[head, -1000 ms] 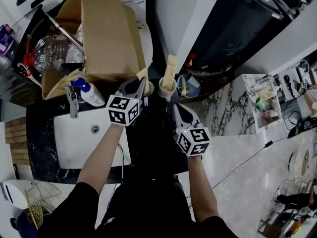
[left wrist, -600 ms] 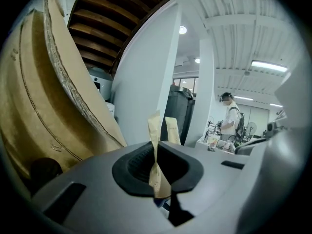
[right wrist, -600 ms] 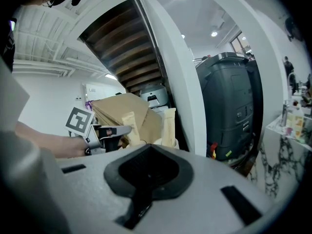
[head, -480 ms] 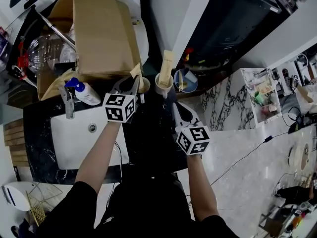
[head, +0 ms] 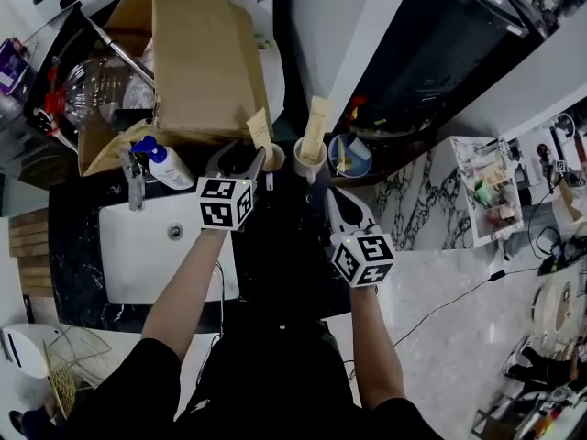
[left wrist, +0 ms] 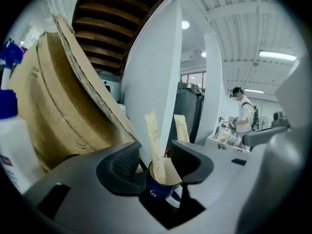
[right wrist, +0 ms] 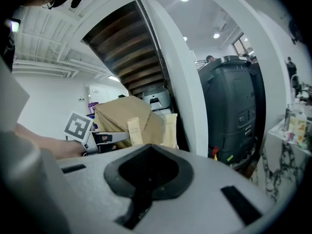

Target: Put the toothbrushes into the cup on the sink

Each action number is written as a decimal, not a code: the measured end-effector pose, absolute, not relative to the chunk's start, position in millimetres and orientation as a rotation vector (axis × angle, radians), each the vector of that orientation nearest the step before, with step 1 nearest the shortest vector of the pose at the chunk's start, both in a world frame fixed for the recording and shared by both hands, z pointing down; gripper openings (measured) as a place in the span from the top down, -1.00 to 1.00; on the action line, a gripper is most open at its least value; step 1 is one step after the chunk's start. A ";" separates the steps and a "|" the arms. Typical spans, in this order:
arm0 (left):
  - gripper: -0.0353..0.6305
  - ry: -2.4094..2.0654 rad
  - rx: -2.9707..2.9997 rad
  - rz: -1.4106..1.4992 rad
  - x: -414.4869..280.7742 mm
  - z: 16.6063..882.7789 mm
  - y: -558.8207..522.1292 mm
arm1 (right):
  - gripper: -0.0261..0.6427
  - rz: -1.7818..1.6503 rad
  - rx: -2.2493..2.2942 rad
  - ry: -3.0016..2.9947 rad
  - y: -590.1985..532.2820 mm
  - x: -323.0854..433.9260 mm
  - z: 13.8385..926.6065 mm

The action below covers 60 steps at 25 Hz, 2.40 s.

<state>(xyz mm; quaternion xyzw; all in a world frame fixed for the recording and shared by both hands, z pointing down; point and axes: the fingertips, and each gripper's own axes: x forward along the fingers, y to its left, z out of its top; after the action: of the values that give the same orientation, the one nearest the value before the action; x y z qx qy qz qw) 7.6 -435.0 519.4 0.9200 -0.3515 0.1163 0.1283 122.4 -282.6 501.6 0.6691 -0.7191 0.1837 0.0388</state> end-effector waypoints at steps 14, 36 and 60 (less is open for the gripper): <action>0.88 -1.233 2.709 0.220 -29.6 454.8 -365.2 | 0.92 0.305 2.002 -2.325 -264.0 139.5 429.1; 0.89 -1.515 2.684 0.122 -59.4 406.1 -233.1 | 0.92 0.144 1.824 -2.532 -173.9 173.4 380.5; 0.89 -1.531 2.751 -0.003 -41.0 368.9 -194.1 | 0.92 0.129 1.808 -2.611 -144.9 187.1 361.0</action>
<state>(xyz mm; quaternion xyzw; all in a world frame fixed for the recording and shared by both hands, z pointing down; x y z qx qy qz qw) -41.0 -194.1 368.9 0.8738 -0.4863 -0.0008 -0.0035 187.1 -144.9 361.0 0.5687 -0.8213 0.0405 -0.0183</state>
